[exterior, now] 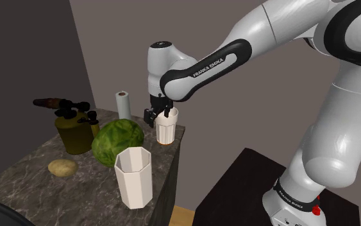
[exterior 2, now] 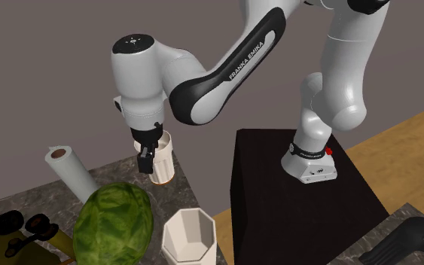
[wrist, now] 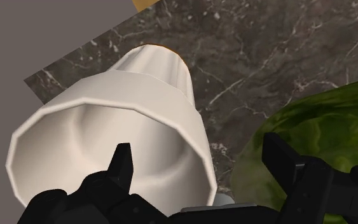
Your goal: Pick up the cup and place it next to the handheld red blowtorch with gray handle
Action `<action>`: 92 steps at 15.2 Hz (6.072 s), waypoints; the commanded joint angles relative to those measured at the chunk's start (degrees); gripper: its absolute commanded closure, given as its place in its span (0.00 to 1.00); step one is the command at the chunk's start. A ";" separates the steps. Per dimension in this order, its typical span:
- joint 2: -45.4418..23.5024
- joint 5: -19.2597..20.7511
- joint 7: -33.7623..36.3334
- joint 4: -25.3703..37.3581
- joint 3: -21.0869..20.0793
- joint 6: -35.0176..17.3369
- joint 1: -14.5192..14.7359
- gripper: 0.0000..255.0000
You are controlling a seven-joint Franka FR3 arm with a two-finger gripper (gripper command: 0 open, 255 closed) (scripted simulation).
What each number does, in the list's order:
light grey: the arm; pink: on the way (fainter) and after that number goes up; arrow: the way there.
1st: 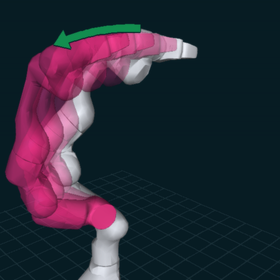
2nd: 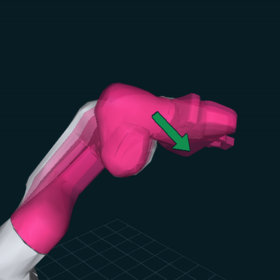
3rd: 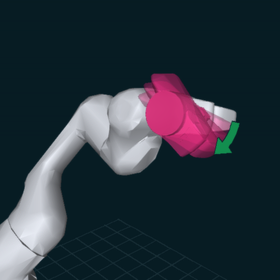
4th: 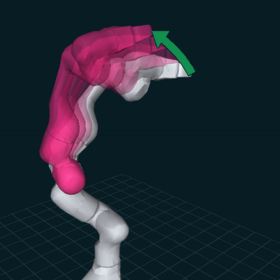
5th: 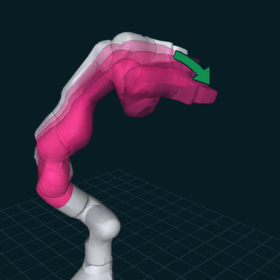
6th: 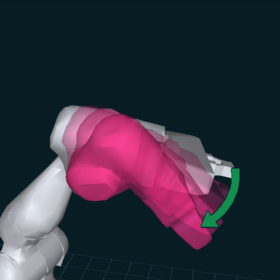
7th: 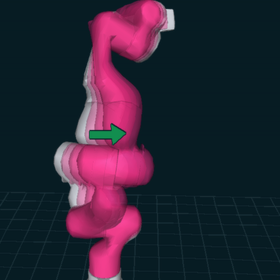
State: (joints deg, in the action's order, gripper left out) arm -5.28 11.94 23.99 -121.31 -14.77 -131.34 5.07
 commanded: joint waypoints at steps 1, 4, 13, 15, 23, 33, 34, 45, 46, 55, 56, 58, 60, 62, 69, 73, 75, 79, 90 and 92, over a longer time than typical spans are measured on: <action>0.00 0.00 0.00 0.00 0.00 0.00 0.00 0.00; 0.00 0.00 0.00 0.00 0.00 0.00 0.00 1.00; 0.76 -0.49 -0.47 0.69 -0.07 1.39 -0.03 1.00; 1.49 -0.95 -0.92 1.43 -0.12 2.79 -0.05 1.00; 3.94 -2.45 -2.48 4.90 -0.23 8.49 -0.09 1.00; 5.93 -3.67 -3.99 10.38 -0.25 15.78 -0.08 1.00; 6.06 -3.76 -4.12 11.00 -0.25 16.52 -0.08 1.00; 6.68 -4.36 -5.30 18.75 -0.29 24.79 -0.04 1.00; 6.66 -4.38 -5.39 19.55 -0.30 25.56 -0.03 1.00; 5.83 -4.34 -6.06 27.45 -0.44 32.64 0.09 1.00; 5.66 -4.31 -6.12 28.43 -0.46 33.45 0.11 1.00; 5.28 -4.22 -6.23 30.44 -0.51 35.09 0.16 1.00; 4.83 -4.12 -6.34 32.54 -0.58 36.76 0.23 1.00; 4.31 -3.98 -6.43 34.74 -0.65 38.46 0.30 1.00; 1.82 -3.23 -6.69 43.39 -0.97 44.75 0.73 1.00; 4.91 -3.93 -5.39 41.29 -1.61 45.80 1.37 1.00; 8.57 -4.90 -4.02 37.13 -2.20 45.33 1.95 1.00; 15.17 -6.82 -1.13 30.27 -3.54 45.12 3.39 1.00; 29.26 -12.48 8.16 18.94 -8.76 47.87 8.28 1.00; 31.20 -13.60 10.11 17.88 -9.98 48.70 9.21 1.00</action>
State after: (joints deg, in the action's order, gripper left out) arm 24.84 -1.07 33.08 -102.56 -24.15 -82.80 13.81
